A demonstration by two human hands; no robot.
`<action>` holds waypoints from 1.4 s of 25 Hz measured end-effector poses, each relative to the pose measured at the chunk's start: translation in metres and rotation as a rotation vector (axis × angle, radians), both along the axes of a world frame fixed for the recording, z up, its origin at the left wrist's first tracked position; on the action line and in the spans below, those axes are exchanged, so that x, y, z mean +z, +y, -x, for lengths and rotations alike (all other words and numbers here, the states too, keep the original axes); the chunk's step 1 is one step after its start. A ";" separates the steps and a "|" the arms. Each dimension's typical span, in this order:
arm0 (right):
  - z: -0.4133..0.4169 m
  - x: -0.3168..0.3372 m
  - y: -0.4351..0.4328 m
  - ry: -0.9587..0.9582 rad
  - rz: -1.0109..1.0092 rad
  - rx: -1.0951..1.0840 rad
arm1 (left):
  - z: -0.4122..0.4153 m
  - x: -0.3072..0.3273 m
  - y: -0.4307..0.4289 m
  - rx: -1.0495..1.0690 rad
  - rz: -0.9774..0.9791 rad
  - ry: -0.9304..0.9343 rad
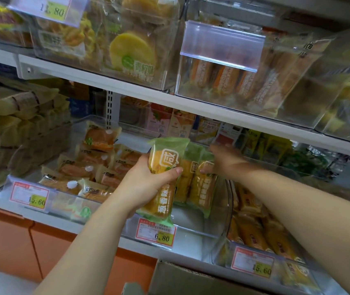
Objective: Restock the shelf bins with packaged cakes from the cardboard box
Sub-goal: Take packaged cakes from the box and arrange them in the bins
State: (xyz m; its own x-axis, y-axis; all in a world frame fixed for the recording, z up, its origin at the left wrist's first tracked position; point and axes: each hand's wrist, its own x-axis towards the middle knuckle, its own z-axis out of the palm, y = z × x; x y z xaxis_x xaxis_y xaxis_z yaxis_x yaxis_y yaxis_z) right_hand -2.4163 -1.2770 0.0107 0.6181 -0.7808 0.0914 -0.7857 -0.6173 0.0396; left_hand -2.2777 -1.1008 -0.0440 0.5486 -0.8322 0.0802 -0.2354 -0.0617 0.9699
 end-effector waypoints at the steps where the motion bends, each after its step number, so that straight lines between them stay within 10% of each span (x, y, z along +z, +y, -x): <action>1: 0.001 -0.002 -0.001 -0.041 -0.042 0.000 | 0.000 0.000 0.000 -0.003 0.001 0.007; 25: -0.008 -0.012 -0.014 0.278 0.033 -0.114 | 0.001 0.004 0.005 -0.035 -0.007 0.024; 27: -0.001 -0.002 -0.002 0.068 0.001 -0.043 | 0.003 0.006 0.006 -0.023 0.002 0.015; 31: 0.013 0.030 0.050 -0.599 -0.811 0.269 | 0.013 0.012 0.003 -0.003 0.066 -0.067; 35: 0.011 0.034 0.067 -0.649 -0.731 0.260 | 0.025 0.022 0.000 -0.094 0.085 -0.204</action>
